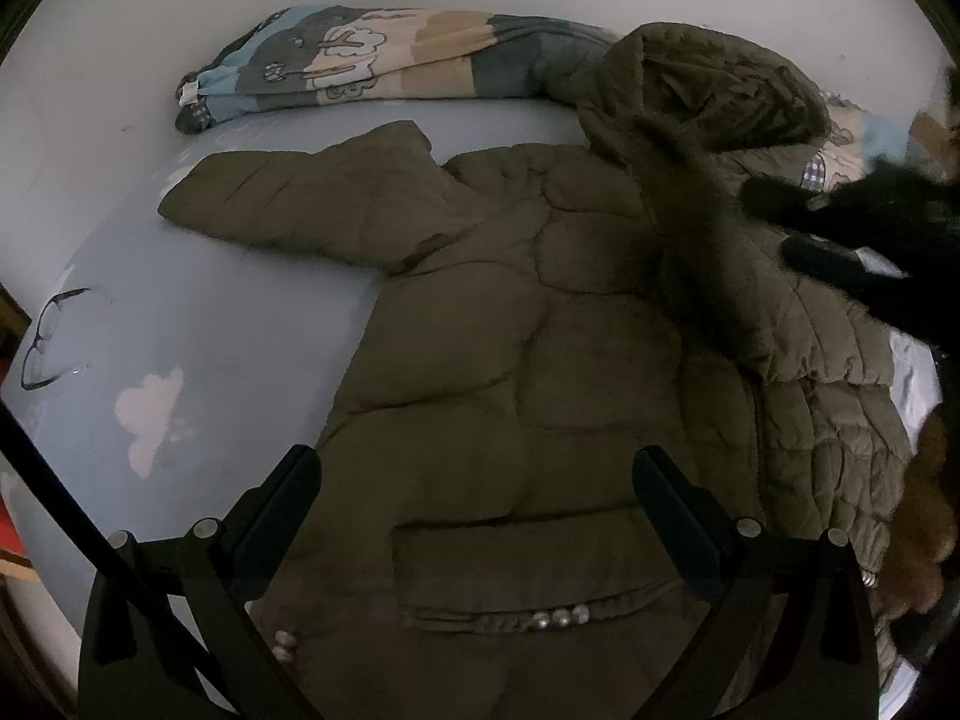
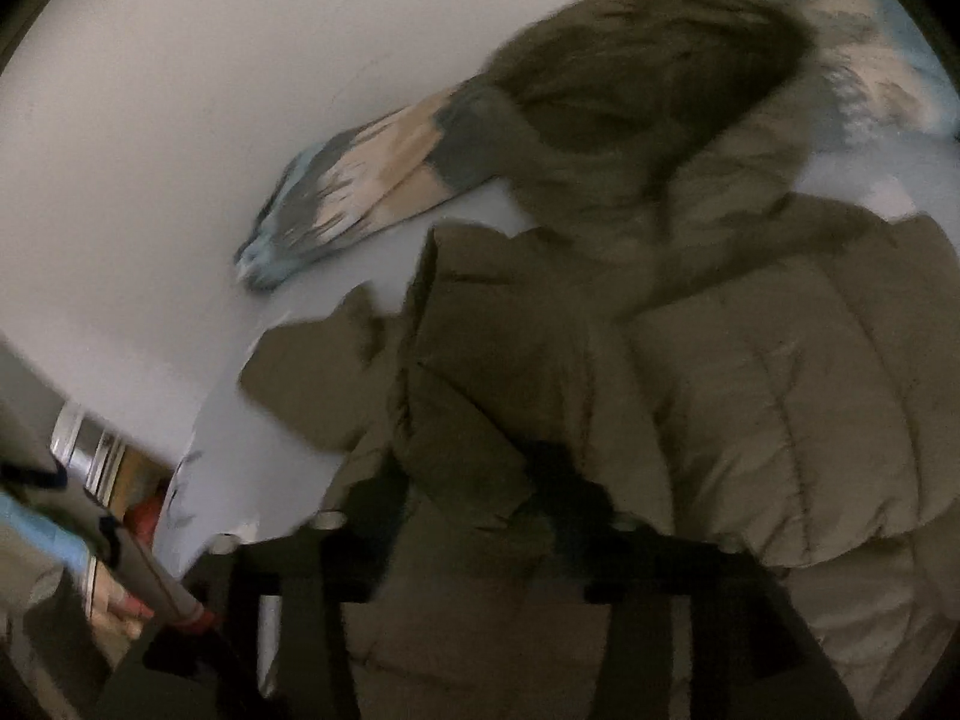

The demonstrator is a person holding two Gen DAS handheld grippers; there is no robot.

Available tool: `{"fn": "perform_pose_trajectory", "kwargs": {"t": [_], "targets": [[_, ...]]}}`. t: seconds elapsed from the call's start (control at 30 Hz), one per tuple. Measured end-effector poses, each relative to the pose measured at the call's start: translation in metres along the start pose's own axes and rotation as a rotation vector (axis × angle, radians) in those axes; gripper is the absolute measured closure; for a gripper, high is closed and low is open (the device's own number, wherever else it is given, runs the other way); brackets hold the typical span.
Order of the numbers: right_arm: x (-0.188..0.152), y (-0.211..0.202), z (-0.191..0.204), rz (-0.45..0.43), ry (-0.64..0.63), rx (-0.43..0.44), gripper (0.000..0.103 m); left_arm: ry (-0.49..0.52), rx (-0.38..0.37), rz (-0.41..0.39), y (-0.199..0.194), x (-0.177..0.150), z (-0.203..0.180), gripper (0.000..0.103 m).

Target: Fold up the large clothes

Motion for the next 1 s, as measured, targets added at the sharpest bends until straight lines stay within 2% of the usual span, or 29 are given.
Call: {"fn": "perform_pose_trajectory", "kwargs": {"t": [0.03, 0.1, 0.2, 0.23, 0.3, 0.37, 0.43, 0.5, 0.57, 0.7, 0.8, 0.93, 1.0], "targets": [[0.0, -0.006, 0.005, -0.005, -0.027, -0.001, 0.038, 0.003, 0.001, 0.0, 0.001, -0.001, -0.001, 0.0], [0.003, -0.023, 0.004, -0.037, -0.059, 0.004, 0.037, 0.005, 0.001, 0.002, 0.002, -0.002, -0.003, 0.0], [0.005, -0.044, -0.023, -0.08, -0.016, -0.028, 0.036, 0.013, 0.006, 0.004, 0.004, -0.004, -0.007, 0.0], [0.006, -0.044, -0.031, -0.083, 0.002, -0.063, 0.036, 0.016, 0.006, 0.005, 0.004, -0.004, -0.009, 0.0], [0.001, -0.052, -0.064, -0.069, 0.062, -0.197, 0.036, 0.022, 0.009, 0.007, 0.005, -0.006, -0.011, 0.0], [-0.01, -0.056, -0.104, -0.025, 0.122, -0.367, 0.036, 0.027, 0.011, 0.006, 0.006, -0.006, -0.013, 0.0], [-0.025, -0.054, -0.138, 0.035, 0.167, -0.479, 0.036, 0.032, 0.012, 0.007, 0.008, -0.006, -0.016, 0.0], [-0.045, -0.043, -0.167, 0.127, 0.226, -0.509, 0.036, 0.038, 0.016, 0.008, 0.01, -0.007, -0.019, 0.0], [-0.064, -0.028, -0.186, 0.209, 0.271, -0.464, 0.034, 0.042, 0.017, 0.013, 0.012, -0.007, -0.021, 0.0], [-0.061, -0.04, -0.183, 0.172, 0.27, -0.432, 0.034, 0.042, 0.015, 0.004, 0.01, -0.006, -0.021, 0.0], [-0.051, -0.076, -0.158, 0.081, 0.206, -0.465, 0.034, 0.044, 0.013, -0.006, 0.007, -0.007, -0.019, 0.0], [-0.047, -0.128, -0.107, -0.056, 0.107, -0.544, 0.007, 0.046, 0.013, -0.015, 0.004, -0.008, -0.018, 0.0], [-0.057, -0.152, -0.082, -0.113, 0.084, -0.583, 0.004, 0.044, 0.012, -0.016, 0.003, -0.008, -0.016, 0.0]]}}
Point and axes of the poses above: each gripper's, at about its wrist camera, not at the fingertips, and y roughly the way its jaws point, z to its left, x to its top, the point moved 3 cm from there along y, roughly the way its jaws point, and after that the axes turned 13 degrees about -y, right-handed, at the moved point
